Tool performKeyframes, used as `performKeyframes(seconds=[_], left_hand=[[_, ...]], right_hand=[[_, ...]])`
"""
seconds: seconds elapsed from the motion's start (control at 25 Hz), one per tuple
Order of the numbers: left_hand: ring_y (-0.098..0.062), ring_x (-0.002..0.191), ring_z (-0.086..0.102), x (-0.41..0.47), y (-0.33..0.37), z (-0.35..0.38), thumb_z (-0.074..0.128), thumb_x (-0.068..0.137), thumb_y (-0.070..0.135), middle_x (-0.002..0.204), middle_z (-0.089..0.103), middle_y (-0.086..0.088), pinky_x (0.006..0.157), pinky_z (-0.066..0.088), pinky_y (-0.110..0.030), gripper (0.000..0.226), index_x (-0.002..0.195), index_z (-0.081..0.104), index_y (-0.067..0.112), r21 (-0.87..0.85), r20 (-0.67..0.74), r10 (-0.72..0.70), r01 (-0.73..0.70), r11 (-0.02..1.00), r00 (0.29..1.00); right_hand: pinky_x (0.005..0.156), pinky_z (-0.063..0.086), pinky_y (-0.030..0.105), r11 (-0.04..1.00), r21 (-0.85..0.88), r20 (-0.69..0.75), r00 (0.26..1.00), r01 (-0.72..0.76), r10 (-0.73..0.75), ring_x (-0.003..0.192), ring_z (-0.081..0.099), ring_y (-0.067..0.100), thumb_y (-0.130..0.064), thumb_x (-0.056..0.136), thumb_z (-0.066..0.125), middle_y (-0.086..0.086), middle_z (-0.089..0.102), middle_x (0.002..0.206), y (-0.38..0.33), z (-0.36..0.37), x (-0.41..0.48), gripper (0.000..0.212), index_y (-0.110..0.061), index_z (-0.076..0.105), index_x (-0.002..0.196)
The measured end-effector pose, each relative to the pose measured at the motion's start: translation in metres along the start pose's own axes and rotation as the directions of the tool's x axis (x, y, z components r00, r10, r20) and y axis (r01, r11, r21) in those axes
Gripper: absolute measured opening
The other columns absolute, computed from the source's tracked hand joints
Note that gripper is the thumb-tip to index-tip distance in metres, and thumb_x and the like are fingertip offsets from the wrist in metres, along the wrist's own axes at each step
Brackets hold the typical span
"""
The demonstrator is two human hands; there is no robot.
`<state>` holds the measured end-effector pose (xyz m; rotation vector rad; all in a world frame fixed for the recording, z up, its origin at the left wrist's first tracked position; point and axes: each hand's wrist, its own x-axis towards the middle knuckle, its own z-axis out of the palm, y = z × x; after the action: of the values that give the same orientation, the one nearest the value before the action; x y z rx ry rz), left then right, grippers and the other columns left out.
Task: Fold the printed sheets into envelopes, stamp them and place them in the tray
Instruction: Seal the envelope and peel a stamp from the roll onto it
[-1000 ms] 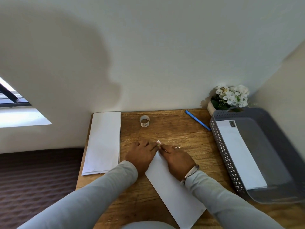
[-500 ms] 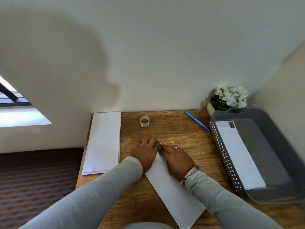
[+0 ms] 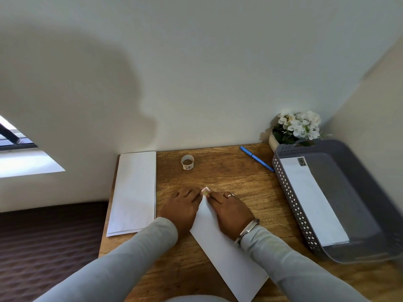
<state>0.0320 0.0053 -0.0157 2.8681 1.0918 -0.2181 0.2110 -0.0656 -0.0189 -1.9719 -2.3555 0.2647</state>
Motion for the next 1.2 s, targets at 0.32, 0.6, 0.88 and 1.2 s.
performKeyframes(seconds=[0.32, 0.6, 0.88, 1.2], left_hand=[[-0.02, 0.15, 0.019, 0.001, -0.01, -0.007, 0.037, 0.106, 0.032, 0.163, 0.025, 0.002, 0.12, 0.018, -0.036, 0.053, 0.156, 0.027, 0.02, -0.136, -0.007, 0.017, -0.018, 0.991, 1.0], [-0.021, 0.149, 0.019, 0.002, -0.009, -0.007, 0.037, 0.105, 0.034, 0.163, 0.025, 0.0, 0.12, 0.02, -0.037, 0.053, 0.156, 0.028, 0.02, -0.102, 0.037, 0.009, -0.005, 0.995, 0.999], [-0.021, 0.149, 0.02, 0.001, -0.008, -0.008, 0.038, 0.105, 0.033, 0.162, 0.027, 0.0, 0.12, 0.022, -0.038, 0.052, 0.155, 0.031, 0.019, -0.118, 0.041, 0.002, 0.003, 0.993, 0.999], [-0.02, 0.15, 0.019, 0.0, -0.006, -0.011, 0.038, 0.106, 0.033, 0.163, 0.024, 0.001, 0.12, 0.019, -0.035, 0.054, 0.157, 0.026, 0.02, -0.119, 0.037, -0.006, 0.01, 0.993, 0.999]], right_hand=[[0.074, 0.049, 0.037, 0.995, -0.092, 0.152, 0.988, -0.027, 0.04, 0.109, 0.058, 0.031, -0.02, 0.094, 0.049, 0.008, 0.026, 0.156, -0.008, -0.014, 0.011, 0.073, -0.017, 0.014, 0.157], [0.086, 0.055, 0.038, 0.998, -0.066, 0.104, 0.995, 0.02, -0.013, 0.114, 0.059, 0.03, -0.02, 0.092, 0.053, 0.008, 0.038, 0.154, 0.004, -0.009, 0.003, 0.066, -0.015, 0.031, 0.154], [0.073, 0.057, 0.037, 0.998, -0.052, 0.078, 0.997, 0.022, -0.018, 0.099, 0.066, 0.03, -0.017, 0.089, 0.059, 0.012, 0.057, 0.133, 0.0, -0.008, -0.002, 0.054, -0.006, 0.051, 0.141], [0.078, 0.056, 0.039, 0.993, -0.006, 0.164, 0.98, -0.117, 0.116, 0.105, 0.059, 0.03, -0.025, 0.089, 0.054, 0.006, 0.03, 0.146, -0.008, -0.019, 0.016, 0.071, -0.025, 0.024, 0.154]])
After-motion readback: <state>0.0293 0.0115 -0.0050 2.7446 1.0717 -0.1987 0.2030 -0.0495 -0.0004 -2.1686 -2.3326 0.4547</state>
